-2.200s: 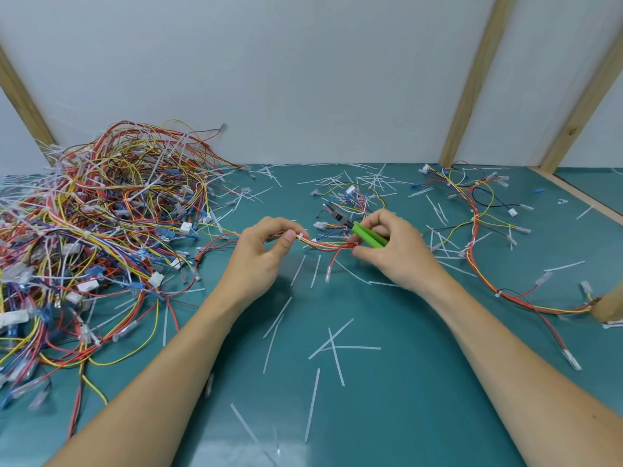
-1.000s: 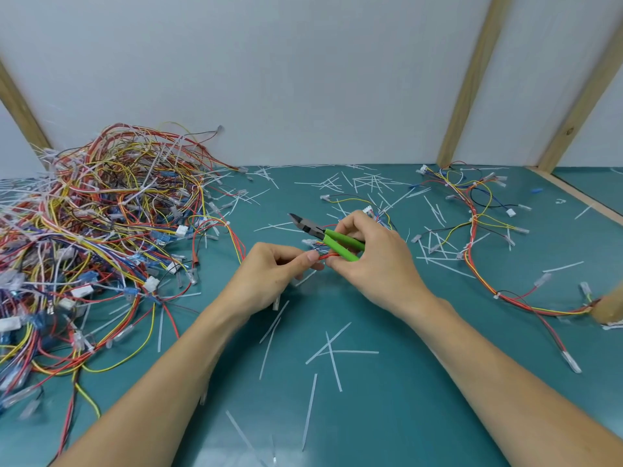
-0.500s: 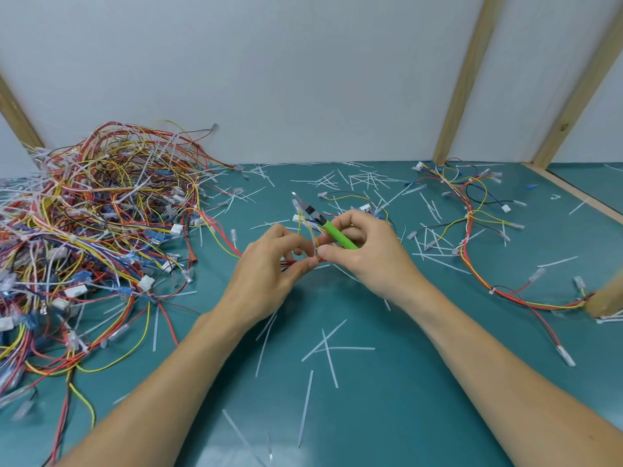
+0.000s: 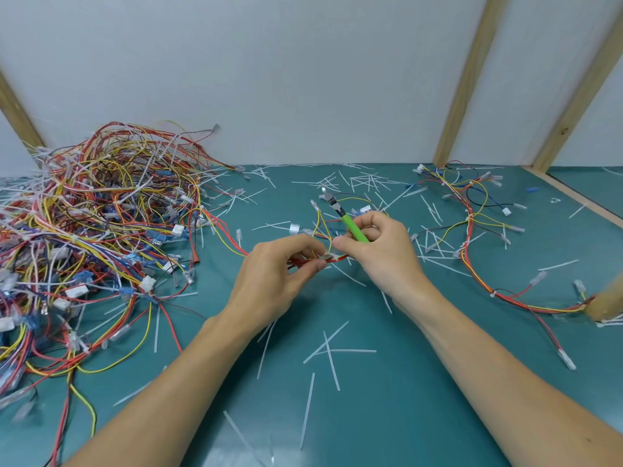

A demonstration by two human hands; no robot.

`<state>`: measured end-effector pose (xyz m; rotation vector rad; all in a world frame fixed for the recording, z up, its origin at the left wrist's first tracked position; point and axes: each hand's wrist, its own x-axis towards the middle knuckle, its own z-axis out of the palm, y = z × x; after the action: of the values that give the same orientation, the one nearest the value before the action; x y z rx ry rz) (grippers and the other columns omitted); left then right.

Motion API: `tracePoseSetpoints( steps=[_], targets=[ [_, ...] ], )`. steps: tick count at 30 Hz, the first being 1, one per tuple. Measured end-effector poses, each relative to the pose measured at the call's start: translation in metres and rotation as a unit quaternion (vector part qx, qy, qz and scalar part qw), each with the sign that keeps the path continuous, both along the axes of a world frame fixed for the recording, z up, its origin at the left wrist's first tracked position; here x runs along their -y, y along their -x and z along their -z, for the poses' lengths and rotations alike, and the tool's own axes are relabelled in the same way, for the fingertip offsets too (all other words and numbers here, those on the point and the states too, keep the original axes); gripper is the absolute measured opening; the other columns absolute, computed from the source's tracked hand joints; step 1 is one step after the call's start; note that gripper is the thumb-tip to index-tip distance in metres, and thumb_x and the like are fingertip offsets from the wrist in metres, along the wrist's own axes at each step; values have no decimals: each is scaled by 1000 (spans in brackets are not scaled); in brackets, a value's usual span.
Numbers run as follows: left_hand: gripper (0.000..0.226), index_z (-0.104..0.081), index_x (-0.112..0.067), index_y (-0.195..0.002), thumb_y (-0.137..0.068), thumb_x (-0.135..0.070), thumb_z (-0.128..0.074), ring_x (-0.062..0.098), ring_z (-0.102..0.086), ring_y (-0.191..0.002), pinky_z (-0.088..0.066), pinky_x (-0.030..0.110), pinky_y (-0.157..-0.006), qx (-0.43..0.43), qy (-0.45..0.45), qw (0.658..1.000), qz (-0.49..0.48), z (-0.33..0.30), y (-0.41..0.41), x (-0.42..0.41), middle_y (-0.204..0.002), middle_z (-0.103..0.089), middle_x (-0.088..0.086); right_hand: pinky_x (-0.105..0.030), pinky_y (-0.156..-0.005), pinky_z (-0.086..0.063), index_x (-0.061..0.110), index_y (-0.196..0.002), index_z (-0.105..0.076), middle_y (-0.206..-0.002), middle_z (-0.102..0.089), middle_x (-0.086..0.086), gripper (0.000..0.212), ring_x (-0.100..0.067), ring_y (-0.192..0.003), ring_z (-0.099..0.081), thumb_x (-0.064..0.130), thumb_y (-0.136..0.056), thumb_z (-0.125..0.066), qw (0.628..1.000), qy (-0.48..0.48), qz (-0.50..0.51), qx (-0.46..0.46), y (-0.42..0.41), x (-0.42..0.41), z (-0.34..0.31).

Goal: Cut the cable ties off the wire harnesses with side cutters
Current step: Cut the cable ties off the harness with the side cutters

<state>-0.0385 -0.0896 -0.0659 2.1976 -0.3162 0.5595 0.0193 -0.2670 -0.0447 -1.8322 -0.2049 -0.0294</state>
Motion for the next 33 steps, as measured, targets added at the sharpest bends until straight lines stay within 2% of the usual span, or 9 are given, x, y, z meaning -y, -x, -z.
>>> tracePoseSetpoints(
  steps=[6,8,10,13,15,19,25,28,33],
  targets=[
    [15,-74,-25,-96,-85,-15,-80,7,-67,-76,-56,26,-76,35,20,998,-50,-2,-2,-3,-79,-71,-14,-16,-58,-45,16,-92,-65,-73,-73,9,18,-5,-58,-61,11,-84,-80,998,-29,-58,8,-1,4,-5],
    [15,-75,-25,-97,-85,-19,-81,5,-65,-71,-52,21,-71,10,33,997,-69,-2,-3,-5,-73,-70,-16,-24,-66,-50,20,-89,-65,-77,-74,7,19,-11,-65,-65,20,-83,-83,997,14,-48,53,-3,6,-6],
    [9,-73,-29,-87,-84,-26,-81,6,-62,-64,-49,24,-64,-33,26,995,-92,-2,-5,-9,-69,-69,-17,-31,-73,-53,26,-84,-66,-77,-72,8,24,-14,-74,-67,34,-78,-87,988,100,-13,114,-4,10,-5],
    [13,-68,-31,-80,-86,-39,-77,7,-58,-62,-41,22,-60,-65,-46,986,-144,-2,-5,-16,-66,-68,-16,-33,-72,-52,29,-82,-65,-75,-69,11,26,-9,-72,-63,41,-76,-87,978,142,9,153,-7,17,-6],
    [14,-65,-31,-82,-88,-37,-76,6,-56,-63,-38,21,-65,-44,-80,982,-166,-3,-4,-18,-63,-65,-19,-35,-77,-54,30,-86,-65,-79,-70,13,27,-8,-77,-65,43,-76,-87,970,172,7,174,-11,25,-8],
    [11,-67,-30,-88,-88,-24,-76,9,-59,-72,-47,34,-81,-38,-87,980,-176,-6,-4,-18,-70,-65,-20,-41,-89,-55,33,-95,-63,-91,-73,20,41,-6,-92,-69,53,-70,-88,948,253,-50,188,-16,38,-12],
    [37,-61,-28,-110,-80,-33,-84,-14,-54,-67,-36,12,-70,-40,-57,980,-185,-8,-3,-20,-78,-74,-22,-33,-85,-52,33,-97,-66,-96,-71,19,54,-7,-92,-64,72,-62,-79,923,313,-88,207,-13,35,-10],
    [40,-59,-26,-108,-78,-29,-85,-17,-56,-71,-34,4,-69,-48,-37,983,-176,-8,-3,-16,-73,-71,-25,-31,-80,-46,34,-96,-66,-94,-70,20,53,-7,-90,-63,73,-63,-78,915,323,-88,226,-11,33,-9],
    [43,-54,-31,-109,-79,-26,-85,-13,-57,-81,-34,2,-67,-58,-27,984,-164,-7,-3,-13,-75,-67,-35,-39,-89,-49,35,-96,-65,-93,-69,19,42,-10,-90,-62,63,-69,-82,911,321,-95,240,-9,32,-12]
  ],
)
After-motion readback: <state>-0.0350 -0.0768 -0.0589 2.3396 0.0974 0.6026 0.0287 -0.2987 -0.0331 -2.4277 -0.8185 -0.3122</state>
